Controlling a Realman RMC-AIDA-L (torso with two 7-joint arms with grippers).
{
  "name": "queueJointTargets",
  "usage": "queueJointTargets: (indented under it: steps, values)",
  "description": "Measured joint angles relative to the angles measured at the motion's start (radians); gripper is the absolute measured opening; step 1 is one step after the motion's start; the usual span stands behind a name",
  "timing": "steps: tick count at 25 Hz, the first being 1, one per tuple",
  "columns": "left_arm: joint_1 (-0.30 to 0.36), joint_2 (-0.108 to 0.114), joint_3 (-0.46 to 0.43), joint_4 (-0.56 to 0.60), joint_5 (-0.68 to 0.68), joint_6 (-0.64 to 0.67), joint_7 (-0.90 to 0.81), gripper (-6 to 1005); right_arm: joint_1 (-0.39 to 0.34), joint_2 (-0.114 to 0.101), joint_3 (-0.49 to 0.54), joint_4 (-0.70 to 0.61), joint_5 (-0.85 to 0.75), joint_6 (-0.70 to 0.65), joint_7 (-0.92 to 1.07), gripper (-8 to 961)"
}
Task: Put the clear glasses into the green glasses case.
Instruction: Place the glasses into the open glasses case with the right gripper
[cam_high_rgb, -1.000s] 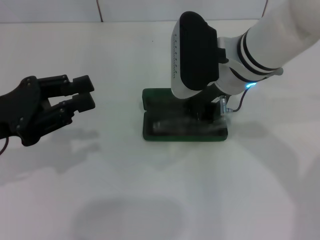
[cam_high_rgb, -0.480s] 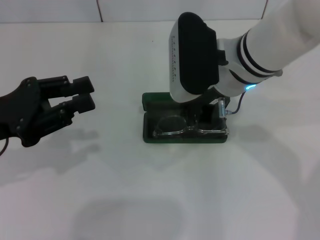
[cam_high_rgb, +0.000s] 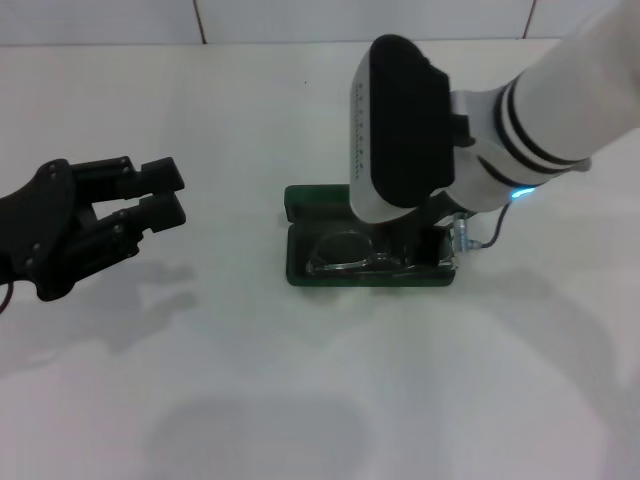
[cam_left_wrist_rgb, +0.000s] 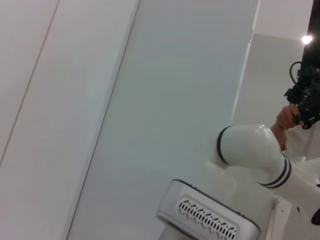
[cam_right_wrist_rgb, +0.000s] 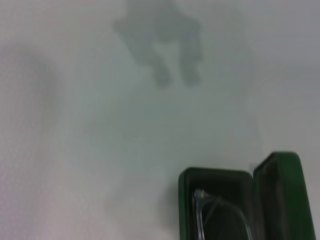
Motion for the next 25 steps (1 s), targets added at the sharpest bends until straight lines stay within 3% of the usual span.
queueJointTargets:
  steps: [5,11,25]
  values:
    - [0.008,0.0,0.0,0.0,-0.002,0.006,0.0,351,-0.049,0.0,0.057,-0.126,-0.023,-0.117,0.073,84]
    - [0.011,-0.005,0.0,0.0,-0.002,0.007,0.0,352,-0.07,0.0,0.1,-0.154,-0.066,-0.233,0.164,80]
    - [0.007,-0.01,0.0,0.0,-0.003,0.007,-0.014,351,-0.08,0.0,0.095,-0.018,-0.112,-0.157,0.175,76]
